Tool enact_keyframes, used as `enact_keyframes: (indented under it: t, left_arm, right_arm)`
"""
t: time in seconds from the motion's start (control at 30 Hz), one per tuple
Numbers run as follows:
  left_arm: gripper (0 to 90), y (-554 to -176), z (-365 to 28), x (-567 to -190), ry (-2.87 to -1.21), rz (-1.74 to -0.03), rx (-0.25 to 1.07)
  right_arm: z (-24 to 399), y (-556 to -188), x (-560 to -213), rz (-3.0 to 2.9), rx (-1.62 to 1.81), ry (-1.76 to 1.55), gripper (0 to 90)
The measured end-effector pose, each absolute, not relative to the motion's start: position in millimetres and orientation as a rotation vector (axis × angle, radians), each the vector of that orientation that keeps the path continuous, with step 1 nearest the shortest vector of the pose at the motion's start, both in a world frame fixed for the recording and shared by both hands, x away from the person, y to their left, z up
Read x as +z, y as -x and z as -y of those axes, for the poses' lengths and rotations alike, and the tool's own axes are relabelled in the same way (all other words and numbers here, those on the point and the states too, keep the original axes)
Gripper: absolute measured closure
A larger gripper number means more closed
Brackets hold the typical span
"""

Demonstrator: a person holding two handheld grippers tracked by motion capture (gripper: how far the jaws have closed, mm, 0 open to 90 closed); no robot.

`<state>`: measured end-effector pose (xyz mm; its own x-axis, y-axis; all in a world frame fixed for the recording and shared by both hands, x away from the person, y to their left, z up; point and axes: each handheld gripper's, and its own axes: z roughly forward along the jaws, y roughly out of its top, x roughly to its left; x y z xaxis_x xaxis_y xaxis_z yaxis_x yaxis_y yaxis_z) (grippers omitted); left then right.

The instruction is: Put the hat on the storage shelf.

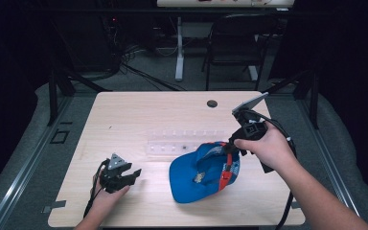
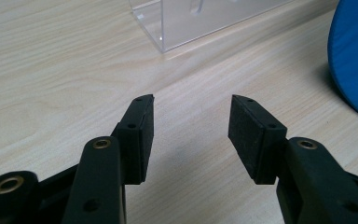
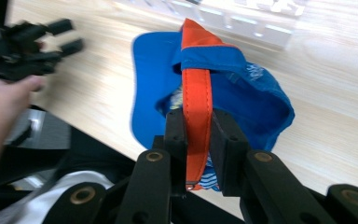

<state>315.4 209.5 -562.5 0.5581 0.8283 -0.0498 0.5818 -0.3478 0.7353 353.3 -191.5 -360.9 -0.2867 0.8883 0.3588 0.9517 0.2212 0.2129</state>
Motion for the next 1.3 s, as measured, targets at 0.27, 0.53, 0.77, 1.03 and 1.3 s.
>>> enact_keyframes:
  t: [0.27,0.53,0.77,1.03,1.3]
  left_arm:
    - [51.0,-315.3,-209.5,-562.3,-2.065,-1.126,0.435]
    - [51.0,-315.4,-209.4,-562.5,-2.065,-1.128,0.431]
    - [50.9,-315.3,-209.3,-562.6,-2.065,-1.127,0.430]
    - [50.9,-315.5,-209.1,-562.9,-2.065,-1.130,0.427]
    - [50.9,-315.3,-208.8,-563.0,-2.065,-1.129,0.426]
  right_arm:
    - [196.3,-358.4,-354.4,2.186,-0.697,1.702,77.8]
    - [199.7,-363.7,-357.1,2.024,-0.813,1.642,78.0]
    - [199.7,-366.1,-360.6,1.934,-0.882,1.588,78.0]
    - [199.3,-368.9,-363.5,1.863,-0.934,1.539,78.0]
    - [196.8,-369.7,-366.9,1.766,-1.023,1.491,78.0]
